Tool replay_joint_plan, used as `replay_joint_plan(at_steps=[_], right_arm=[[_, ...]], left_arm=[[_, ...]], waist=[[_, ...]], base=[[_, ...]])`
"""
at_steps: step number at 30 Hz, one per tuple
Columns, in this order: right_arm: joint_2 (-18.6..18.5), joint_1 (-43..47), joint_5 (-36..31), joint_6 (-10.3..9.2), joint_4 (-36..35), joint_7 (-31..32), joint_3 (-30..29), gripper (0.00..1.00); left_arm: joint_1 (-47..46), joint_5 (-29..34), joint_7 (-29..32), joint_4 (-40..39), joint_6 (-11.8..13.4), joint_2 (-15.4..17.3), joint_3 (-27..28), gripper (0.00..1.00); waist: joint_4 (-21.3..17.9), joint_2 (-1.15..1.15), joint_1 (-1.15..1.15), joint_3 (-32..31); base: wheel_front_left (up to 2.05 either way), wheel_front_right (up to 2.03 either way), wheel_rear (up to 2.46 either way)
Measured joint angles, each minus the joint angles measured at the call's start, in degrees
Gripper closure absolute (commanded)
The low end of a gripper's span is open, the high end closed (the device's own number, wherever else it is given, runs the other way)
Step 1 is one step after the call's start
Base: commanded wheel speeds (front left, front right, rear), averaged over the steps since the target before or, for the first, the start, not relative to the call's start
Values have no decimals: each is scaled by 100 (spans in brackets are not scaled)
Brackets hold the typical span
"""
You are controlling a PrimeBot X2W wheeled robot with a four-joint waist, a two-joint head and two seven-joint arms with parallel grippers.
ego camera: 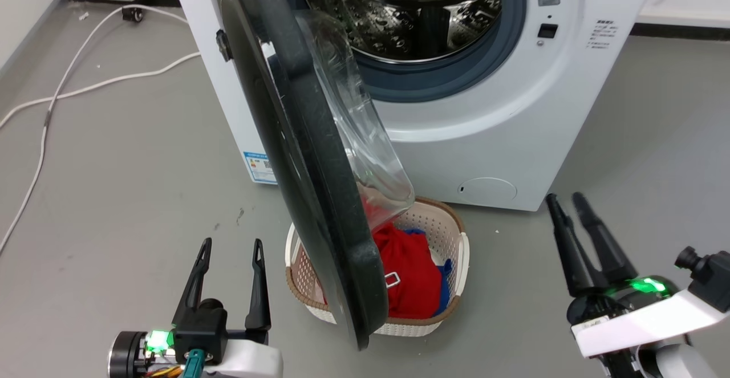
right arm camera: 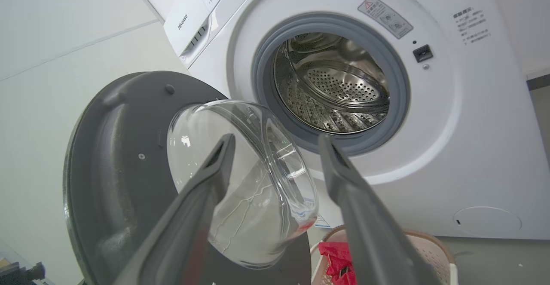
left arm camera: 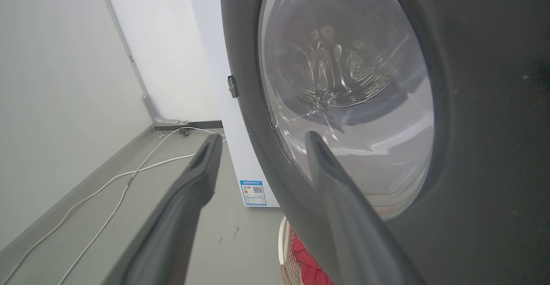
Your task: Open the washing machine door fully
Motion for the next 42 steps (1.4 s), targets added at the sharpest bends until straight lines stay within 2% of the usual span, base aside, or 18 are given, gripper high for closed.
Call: replay_joint_plan(at_steps=[3, 9, 11, 13, 18, 26, 31, 42], right_arm=[[242, 59, -738, 0, 54, -58, -436, 0], [875, 399, -2803, 1, -280, -71, -1484, 0], [1100, 509, -3216, 1, -339, -71, -1766, 0], [1154, 612, -3731, 1, -382, -73, -1916, 0], [1369, 882, -4489, 1, -315, -71, -2186, 0], [1506, 1246, -4804, 1, -194, -71, -2323, 0], [1513, 1479, -4514, 1, -48, -71, -2431, 0], [1516, 1639, -4574, 1, 138, -71, -2460, 0]], left_arm=[[91, -3, 0, -5, 8, 9, 13, 0], [186, -5, 0, -15, 24, 29, 31, 0], [221, -13, 0, -21, 26, 34, 41, 0], [250, -13, 0, -23, 40, 40, 51, 0], [335, -13, 0, -31, 49, 59, 62, 0], [396, -14, 0, -31, 38, 71, 53, 0], [440, -38, 0, -27, 21, 65, 42, 0], [501, -96, 0, 9, 0, 34, 75, 0]], waist=[[-65, 0, 0, -103], [-152, 0, 0, -241], [-169, 0, 0, -272], [-181, 0, 0, -311], [-213, 0, 0, -398], [-235, 0, 1, -499], [-218, 0, 1, -543], [-247, 0, 1, -575]], base=[[0, 0, 0], [0, 0, 0], [0, 0, 0], [0, 0, 0], [0, 0, 0], [0, 0, 0], [0, 0, 0], [0, 0, 0]])
